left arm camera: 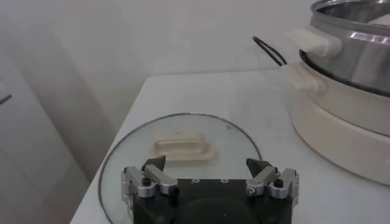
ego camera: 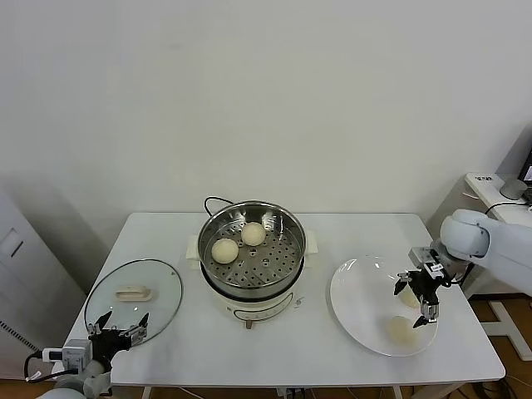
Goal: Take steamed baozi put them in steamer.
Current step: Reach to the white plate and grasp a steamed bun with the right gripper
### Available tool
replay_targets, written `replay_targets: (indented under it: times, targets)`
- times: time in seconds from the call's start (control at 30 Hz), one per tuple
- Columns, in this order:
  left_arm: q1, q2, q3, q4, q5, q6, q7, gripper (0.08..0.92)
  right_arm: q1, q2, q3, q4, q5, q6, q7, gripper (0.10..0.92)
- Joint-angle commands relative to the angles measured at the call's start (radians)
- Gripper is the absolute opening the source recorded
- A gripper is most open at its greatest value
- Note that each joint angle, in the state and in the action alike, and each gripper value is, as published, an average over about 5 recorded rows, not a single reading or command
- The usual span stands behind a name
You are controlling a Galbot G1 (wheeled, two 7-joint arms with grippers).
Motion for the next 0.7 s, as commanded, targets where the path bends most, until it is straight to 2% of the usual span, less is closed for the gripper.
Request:
replay_targets:
  times: [0.03,0.3,0.7]
  targets:
    - [0.002,-0.001,0.002,0.001,0.003,0.000,0.000,0.823,-0.176,0.002,0.102,-0.029,-0.068,0.012,-0.002,0.823]
    - [0.007,-0.002,0.001,-0.001,0.009,0.000,0.000,0.823,-0.235,0.023,0.161,-0.055,-0.082,0.008,0.021,0.811]
    - [0.009,-0.007,0.002,-0.011,0.017,0.002,0.000,0.823,-0.265,0.027,0.215,-0.062,-0.101,-0.006,0.050,0.561]
